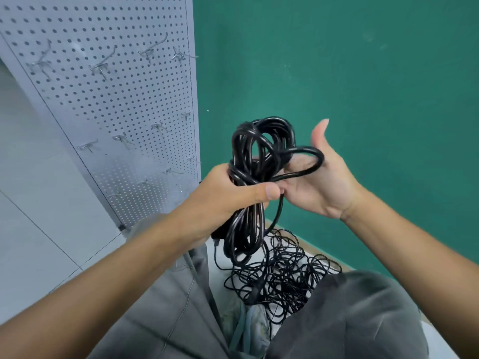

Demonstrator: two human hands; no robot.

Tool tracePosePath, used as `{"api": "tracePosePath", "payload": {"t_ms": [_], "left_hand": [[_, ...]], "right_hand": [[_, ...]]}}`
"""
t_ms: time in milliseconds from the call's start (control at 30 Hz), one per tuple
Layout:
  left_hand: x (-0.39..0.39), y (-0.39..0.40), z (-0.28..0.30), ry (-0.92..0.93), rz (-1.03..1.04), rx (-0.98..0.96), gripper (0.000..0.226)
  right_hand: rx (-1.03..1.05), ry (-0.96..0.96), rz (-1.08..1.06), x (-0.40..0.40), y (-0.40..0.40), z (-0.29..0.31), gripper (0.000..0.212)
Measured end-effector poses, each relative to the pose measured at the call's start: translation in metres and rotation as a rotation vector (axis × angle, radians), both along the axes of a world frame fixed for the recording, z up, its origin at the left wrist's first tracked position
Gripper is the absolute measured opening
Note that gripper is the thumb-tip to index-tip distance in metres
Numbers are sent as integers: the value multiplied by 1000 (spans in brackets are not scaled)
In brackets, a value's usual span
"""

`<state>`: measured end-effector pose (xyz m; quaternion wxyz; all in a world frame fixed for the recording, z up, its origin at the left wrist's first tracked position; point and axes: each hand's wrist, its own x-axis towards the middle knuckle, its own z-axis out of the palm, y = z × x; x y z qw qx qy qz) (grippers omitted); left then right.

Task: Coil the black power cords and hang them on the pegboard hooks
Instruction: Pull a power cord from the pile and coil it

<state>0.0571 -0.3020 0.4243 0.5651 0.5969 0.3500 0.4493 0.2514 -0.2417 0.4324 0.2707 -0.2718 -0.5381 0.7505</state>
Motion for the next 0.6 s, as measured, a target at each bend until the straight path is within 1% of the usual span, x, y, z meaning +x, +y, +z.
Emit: {"api": "tracePosePath", "payload": {"t_ms": [33, 100, 133, 200, 233, 300, 333, 400, 433, 467, 533, 600], "left_hand": [[-1, 0, -4, -45, 5, -63, 15], [-3, -3, -13, -109, -5, -164, 20], [-4, -5, -15, -132, -15, -195, 31], [-4, -8, -20, -196, -18, -247, 75], [-4, -8, -23, -240, -3, -278, 87], [-4, -7, -27, -328, 38, -329, 83], [-4, -7, -26, -354, 48, -359, 77], [-3, -6, -24, -368, 68, -407, 61], [-2, -7, -22, -351, 76, -416, 56], [0, -8, -19, -315, 85, -426, 56], [2, -10, -16, -237, 99, -420, 64], [3, -10, -14, -178, 96, -401, 68]], "right_hand": [[-8, 34, -15, 1, -2, -6, 119], [-23, 92, -39, 0, -8, -15, 96], [-25, 109, -45, 0, -12, -18, 89], [-24, 110, -63, -2, -21, -24, 94], [-27, 99, -71, -3, -25, -26, 98], [-21, 88, -91, -6, -34, -33, 94], [1, 85, -119, -9, -39, -36, 86], [62, 55, -222, -18, -47, -41, 63], [81, 25, -288, -21, -51, -42, 54], [94, -2, -341, -23, -54, -41, 51], [109, -29, -390, -20, -57, -36, 55], [137, -78, -378, -15, -60, -30, 60]]}}
